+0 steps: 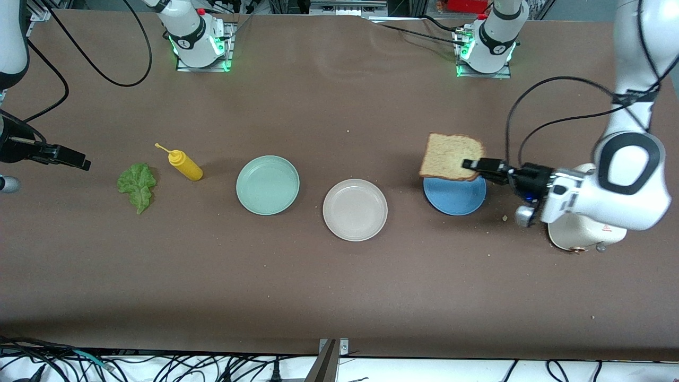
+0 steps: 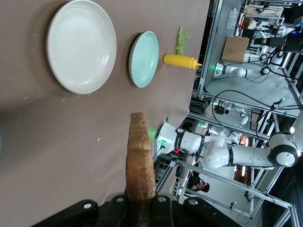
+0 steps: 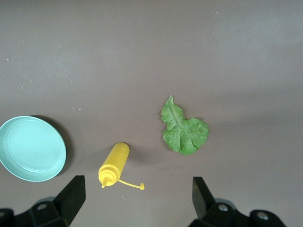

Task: Make sandwich in beige plate with both arms
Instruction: 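Carry the bread slice with the left gripper onto the beige plate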

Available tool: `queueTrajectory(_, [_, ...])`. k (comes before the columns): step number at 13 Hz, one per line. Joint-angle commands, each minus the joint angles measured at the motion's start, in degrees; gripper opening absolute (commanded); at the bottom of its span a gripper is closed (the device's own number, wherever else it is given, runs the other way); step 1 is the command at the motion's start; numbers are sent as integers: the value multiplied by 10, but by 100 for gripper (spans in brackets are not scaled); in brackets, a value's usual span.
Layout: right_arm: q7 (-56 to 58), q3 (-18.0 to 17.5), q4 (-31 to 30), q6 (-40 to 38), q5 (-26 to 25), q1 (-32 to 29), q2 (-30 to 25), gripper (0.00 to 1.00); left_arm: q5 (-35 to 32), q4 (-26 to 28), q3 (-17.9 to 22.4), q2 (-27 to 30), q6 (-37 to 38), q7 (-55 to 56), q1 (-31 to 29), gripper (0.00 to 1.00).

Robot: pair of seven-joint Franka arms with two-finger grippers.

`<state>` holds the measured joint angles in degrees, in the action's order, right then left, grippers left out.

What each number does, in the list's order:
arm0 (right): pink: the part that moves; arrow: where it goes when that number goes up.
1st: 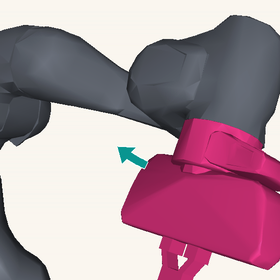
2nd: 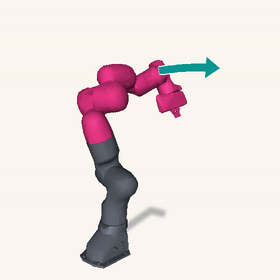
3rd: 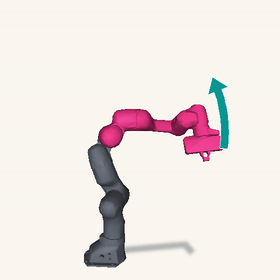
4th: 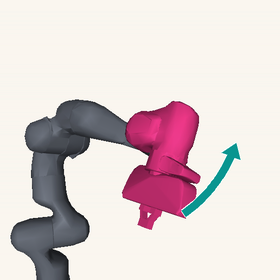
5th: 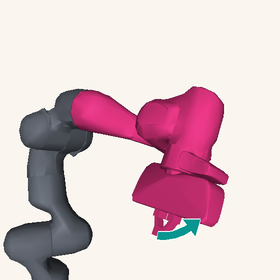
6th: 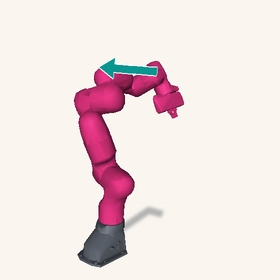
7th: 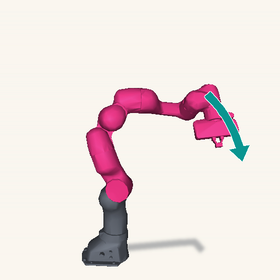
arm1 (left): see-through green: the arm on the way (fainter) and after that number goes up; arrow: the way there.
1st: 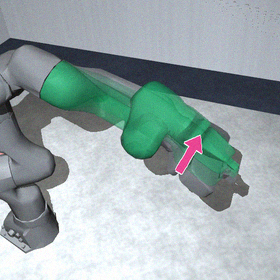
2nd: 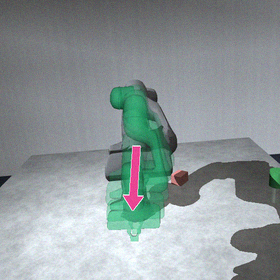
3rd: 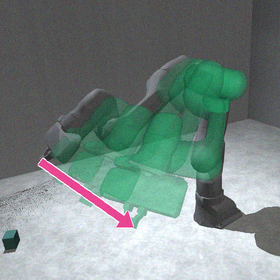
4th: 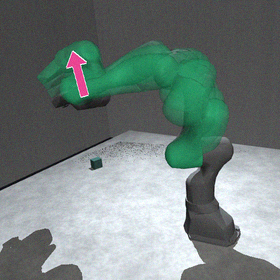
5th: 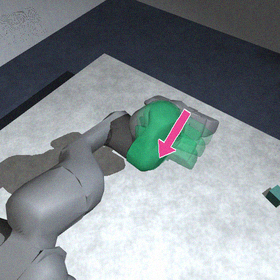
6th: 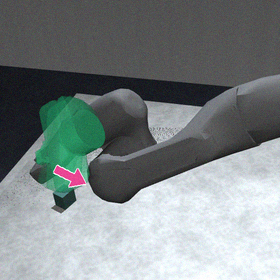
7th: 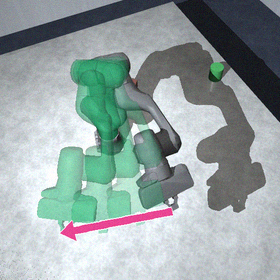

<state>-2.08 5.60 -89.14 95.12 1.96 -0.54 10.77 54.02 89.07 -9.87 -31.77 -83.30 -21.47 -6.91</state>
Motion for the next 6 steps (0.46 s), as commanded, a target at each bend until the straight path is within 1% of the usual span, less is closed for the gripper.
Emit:
queueTrajectory(1, [9, -2, 9, -4, 9, -6, 2, 100, 32, -11, 3, -21, -64, 6, 55, 0])
queueTrajectory(4, [9, -2, 9, -4, 9, -6, 2, 100, 52, -10, 3, -56, -186, -1, 116, 0])
queueTrajectory(6, [9, -2, 9, -4, 9, -6, 2, 100, 94, -12, 3, -81, -242, -5, 143, 0])
